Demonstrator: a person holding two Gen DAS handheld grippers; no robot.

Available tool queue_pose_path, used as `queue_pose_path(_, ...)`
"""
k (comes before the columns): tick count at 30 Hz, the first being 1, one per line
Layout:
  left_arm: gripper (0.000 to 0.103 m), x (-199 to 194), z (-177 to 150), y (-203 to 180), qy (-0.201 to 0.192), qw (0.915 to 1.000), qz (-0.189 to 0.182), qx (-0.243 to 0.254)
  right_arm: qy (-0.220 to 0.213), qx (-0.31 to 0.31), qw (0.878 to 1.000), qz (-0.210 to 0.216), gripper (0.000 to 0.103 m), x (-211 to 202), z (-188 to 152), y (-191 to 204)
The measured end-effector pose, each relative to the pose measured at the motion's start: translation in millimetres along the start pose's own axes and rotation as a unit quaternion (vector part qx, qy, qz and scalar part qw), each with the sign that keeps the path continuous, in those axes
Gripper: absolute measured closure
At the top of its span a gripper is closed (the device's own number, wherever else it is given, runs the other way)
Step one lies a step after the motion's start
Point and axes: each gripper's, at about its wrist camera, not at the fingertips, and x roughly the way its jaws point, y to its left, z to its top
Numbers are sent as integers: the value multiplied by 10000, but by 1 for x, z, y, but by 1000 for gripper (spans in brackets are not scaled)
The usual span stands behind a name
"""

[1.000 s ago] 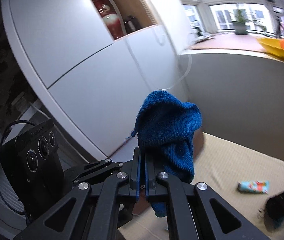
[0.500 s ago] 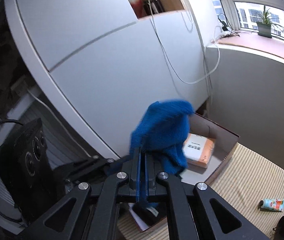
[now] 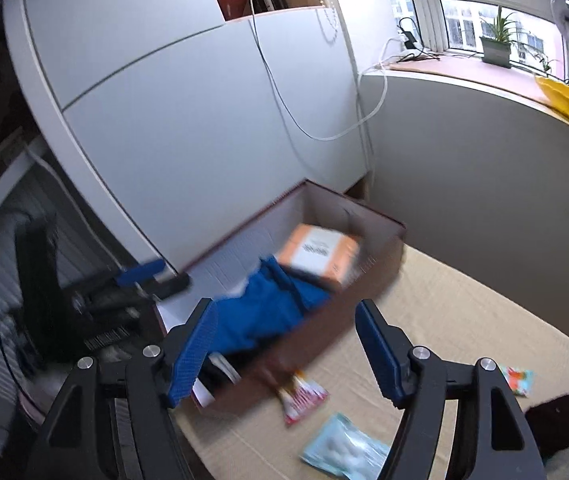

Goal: Organize soft objects
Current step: 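Lift the blue towel with both grippers and release it into the shoebox, then move the left gripper to the cotton-ball bag while the right gripper moves to the hand cream tube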

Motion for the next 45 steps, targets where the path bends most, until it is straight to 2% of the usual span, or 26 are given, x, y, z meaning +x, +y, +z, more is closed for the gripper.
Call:
queue_pose_path(7,48,-13,-36,-41,211,9977,-379,518,97,-83,9992,-388,35,-34,-80,-49)
queue_pose_path(12,48,-13,-57,-75,428,9931,-821,725,77,108,9975,-701,35,-58,-120,-83)
queue_pose_path(17,48,8,-75,-112,822,9855,-1075,1023,171,446,9954,-832,34,-73,-144,-111)
queue_pose_path(20,48,21,-79,-130,1037,9805,-1240,1117,223,716,9943,-758,34,-80,-156,-123)
queue_pose_path(24,48,35,-80,-150,1162,9753,-1362,1294,299,954,9920,-775,34,-83,-168,-134)
queue_pose_path(28,48,46,-83,-161,1289,9700,-1424,1490,255,1115,9913,-657,34,-84,-169,-146)
queue_pose_path(31,48,50,-87,-170,1393,9616,-1450,1869,243,1115,9917,-589,34,-82,-161,-154)
queue_pose_path(33,37,52,-88,-176,1446,9547,-1452,2159,215,1170,9917,-486,34,-79,-153,-161)
queue_pose_path(36,36,60,-88,-179,1620,9446,-1452,2458,169,1361,9903,-242,34,-72,-138,-172)
queue_pose_path(39,36,69,-89,-181,1758,9387,-1447,2588,164,1545,9879,-10,34,-59,-119,-183)
queue_pose_path(43,36,81,-93,-186,1979,9285,-1384,2822,300,1353,9901,-197,34,-35,-92,-186)
queue_pose_path(45,36,84,-98,-192,2016,9204,-1303,3085,393,1245,9911,-240,34,-21,-78,-187)
